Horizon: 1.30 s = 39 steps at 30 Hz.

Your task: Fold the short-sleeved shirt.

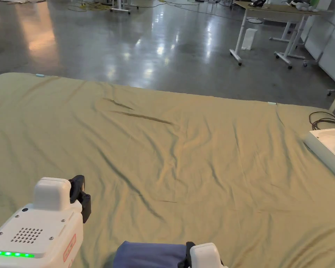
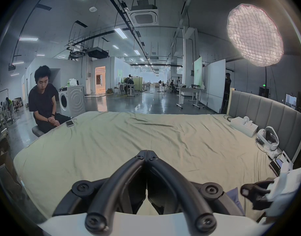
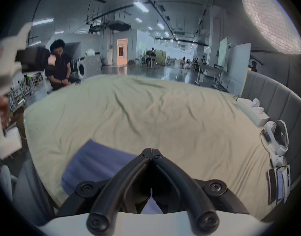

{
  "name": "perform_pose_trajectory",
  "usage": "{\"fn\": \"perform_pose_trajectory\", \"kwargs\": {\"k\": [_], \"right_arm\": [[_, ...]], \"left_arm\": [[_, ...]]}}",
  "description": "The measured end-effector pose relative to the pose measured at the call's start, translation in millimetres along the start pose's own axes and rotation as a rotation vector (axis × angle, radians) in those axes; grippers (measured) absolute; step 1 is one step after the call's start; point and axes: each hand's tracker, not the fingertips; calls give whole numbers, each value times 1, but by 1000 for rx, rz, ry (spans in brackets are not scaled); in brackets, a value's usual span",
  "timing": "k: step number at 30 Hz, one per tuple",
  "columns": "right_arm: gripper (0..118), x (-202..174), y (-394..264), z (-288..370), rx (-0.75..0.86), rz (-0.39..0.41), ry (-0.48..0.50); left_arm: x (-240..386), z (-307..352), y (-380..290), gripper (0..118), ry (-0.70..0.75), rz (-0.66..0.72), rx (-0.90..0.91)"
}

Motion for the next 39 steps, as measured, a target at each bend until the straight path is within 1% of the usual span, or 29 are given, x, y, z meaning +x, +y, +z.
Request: {"fn": "perform_pose_trajectory", "kwargs": {"k": [2,3,5,7,10,11,12,13,14,15,16,17,19,21,24,26,30,32,33,39], "right_arm": [[0,1,-9,-18,-30,-7,-34],[0,3,-14,-28,-66,-23,-60],[0,10,-22,-40,-109,-65,-63],[0,12,-27,-46,-131,-67,-84],[0,14,-27,-45,-135,-91,-91],[0,15,-26,-45,-134,-92,-89],[0,15,-26,-46,-140,-92,-86],[0,14,-26,-45,-142,-91,-87],[0,14,-26,-45,-143,-91,-87],[0,14,-26,-45,-143,-90,-87],[0,14,-26,-45,-145,-89,-87],[0,13,-25,-44,-147,-89,-86],[0,14,-25,-44,-148,-92,-83],[0,15,-26,-44,-151,-93,-81],[0,15,-26,-44,-154,-88,-80],[0,14,-26,-44,-155,-89,-80],[0,14,-26,-45,-158,-87,-83],[0,14,-26,-46,-161,-87,-84],[0,14,-25,-45,-162,-88,-84],[0,14,-25,-46,-165,-85,-89]], "left_arm": [[-5,3,-4,2,-5,4,-14],[-7,4,-6,2,-8,9,-28],[-14,4,-12,2,-12,25,-62],[-20,3,-18,2,-34,56,-129],[-29,-5,-29,4,-127,114,-253],[-32,-10,-33,6,-160,135,-302],[-35,-17,-38,19,-201,160,-366],[-38,-25,-45,30,-248,194,-423],[-40,-33,-51,37,-303,231,-498],[-44,-40,-58,49,-358,274,-555],[-47,-48,-68,57,-404,316,-609],[-50,-57,-77,61,-442,361,-665],[-56,-70,-93,61,-468,411,-716],[-62,-84,-107,61,-555,479,-784],[-67,-104,-130,61,-762,613,-854],[-65,-114,-141,61,-809,671,-904],[-51,-128,-154,62,-828,619,-935],[-46,-133,-160,62,-876,683,-926],[-43,-136,-162,64,-872,700,-935],[-34,-143,-170,63,-897,743,-930]]}}
